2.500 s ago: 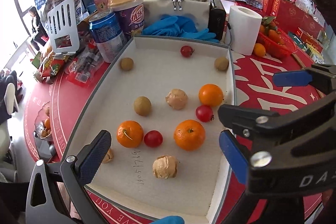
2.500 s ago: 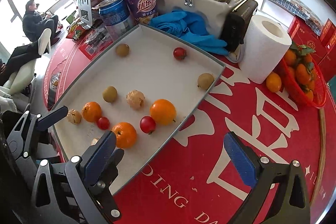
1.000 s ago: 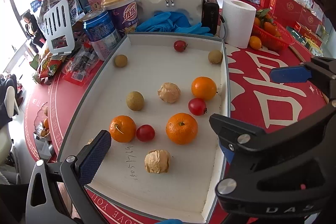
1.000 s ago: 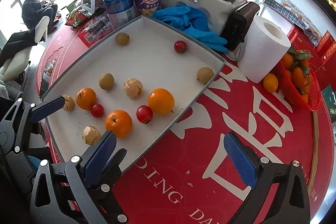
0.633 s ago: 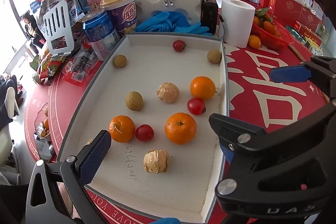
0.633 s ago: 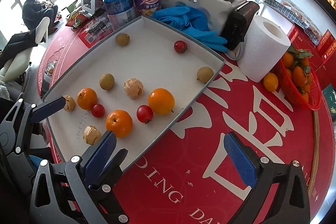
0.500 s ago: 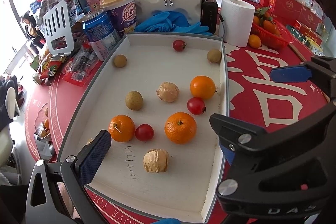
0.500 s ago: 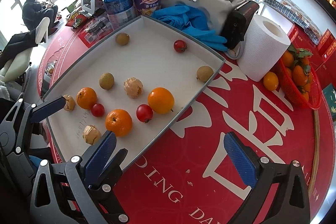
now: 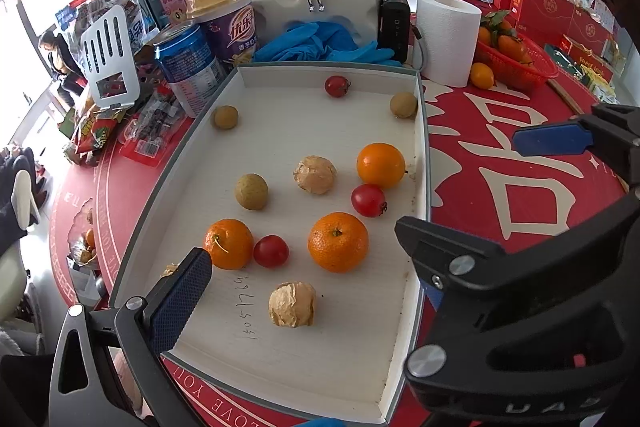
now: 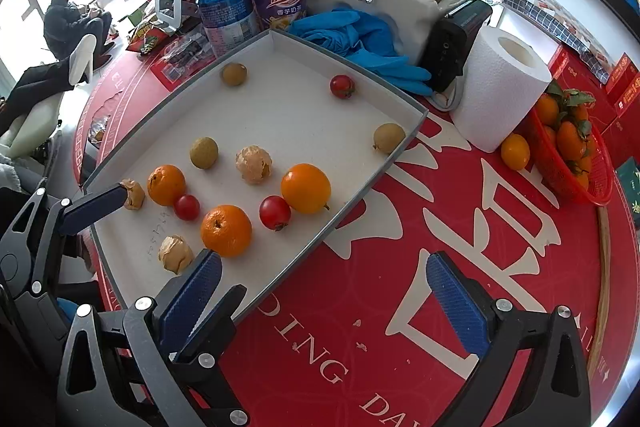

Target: Organize fruits

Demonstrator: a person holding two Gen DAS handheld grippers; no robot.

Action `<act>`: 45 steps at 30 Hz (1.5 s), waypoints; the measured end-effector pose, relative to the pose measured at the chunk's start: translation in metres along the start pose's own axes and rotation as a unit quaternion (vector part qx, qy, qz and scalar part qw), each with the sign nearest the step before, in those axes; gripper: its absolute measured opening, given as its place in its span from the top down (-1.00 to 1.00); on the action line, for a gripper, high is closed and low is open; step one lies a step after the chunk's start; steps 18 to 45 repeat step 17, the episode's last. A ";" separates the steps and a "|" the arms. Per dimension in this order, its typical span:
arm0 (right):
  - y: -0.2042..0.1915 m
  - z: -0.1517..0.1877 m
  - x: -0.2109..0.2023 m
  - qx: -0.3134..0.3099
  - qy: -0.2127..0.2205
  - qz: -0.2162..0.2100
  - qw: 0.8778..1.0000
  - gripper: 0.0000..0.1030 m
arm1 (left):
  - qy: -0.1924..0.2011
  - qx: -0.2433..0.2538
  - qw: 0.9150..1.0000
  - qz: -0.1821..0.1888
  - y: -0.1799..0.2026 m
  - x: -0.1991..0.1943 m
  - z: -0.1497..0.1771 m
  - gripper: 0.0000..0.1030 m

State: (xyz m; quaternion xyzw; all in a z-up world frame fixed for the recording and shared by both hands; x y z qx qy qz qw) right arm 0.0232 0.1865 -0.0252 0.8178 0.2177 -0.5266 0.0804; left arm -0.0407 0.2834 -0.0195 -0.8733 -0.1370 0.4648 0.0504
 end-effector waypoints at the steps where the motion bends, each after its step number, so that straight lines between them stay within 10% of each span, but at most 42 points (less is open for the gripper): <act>1: 0.000 0.000 0.000 0.000 0.000 0.000 1.000 -1.00 | 0.000 0.000 1.000 -0.001 0.000 0.000 0.000 -0.99; 45: 0.000 0.004 -0.003 0.003 0.006 -0.010 1.000 -1.00 | 0.012 0.008 1.000 -0.015 0.002 -0.004 0.001 -0.99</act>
Point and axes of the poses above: each gripper's, at about its wrist camera, not at the fingertips, and x roughly the way its jaws point, y to its right, z to its underside, the point moved 7 cm from there along x, roughly the way its jaws point, and after that the axes turned 7 degrees about -z, right-handed, at the moved point
